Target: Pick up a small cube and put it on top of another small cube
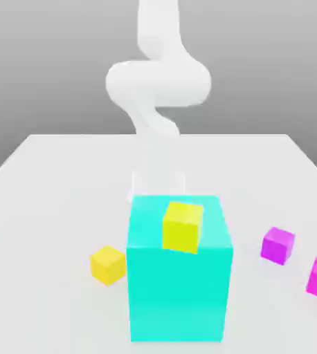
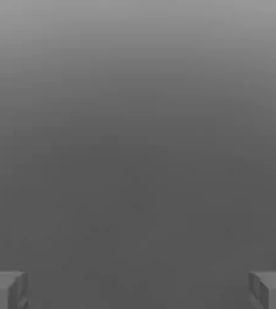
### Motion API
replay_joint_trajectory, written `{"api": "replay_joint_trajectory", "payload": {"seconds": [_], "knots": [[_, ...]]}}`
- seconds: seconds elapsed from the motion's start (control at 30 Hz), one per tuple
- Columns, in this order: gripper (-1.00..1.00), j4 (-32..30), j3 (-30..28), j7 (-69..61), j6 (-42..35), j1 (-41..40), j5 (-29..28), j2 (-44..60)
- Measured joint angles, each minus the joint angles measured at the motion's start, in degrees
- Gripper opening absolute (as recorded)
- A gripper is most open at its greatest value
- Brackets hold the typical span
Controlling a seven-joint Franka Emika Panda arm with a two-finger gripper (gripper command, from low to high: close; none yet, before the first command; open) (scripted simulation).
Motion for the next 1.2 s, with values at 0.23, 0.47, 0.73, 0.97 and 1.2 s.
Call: {"api": "replay_joint_trajectory", "payload": {"seconds": [0.23,0.47,0.73,0.97,1.2], "knots": [[0.0,-2.4,5.3,-3.2,5.8,5.2,-0.6,14.8],[0.0,-4.7,11.2,-5.3,11.4,10.1,-2.7,29.3],[0.0,-7.2,15.8,-5.8,17.7,18.1,-7.8,46.2],[0.0,-7.2,13.7,-2.7,25.3,24.5,-14.9,61.1],[-1.0,-6.4,11.2,-1.1,28.3,26.6,-17.1,64.9]]}}
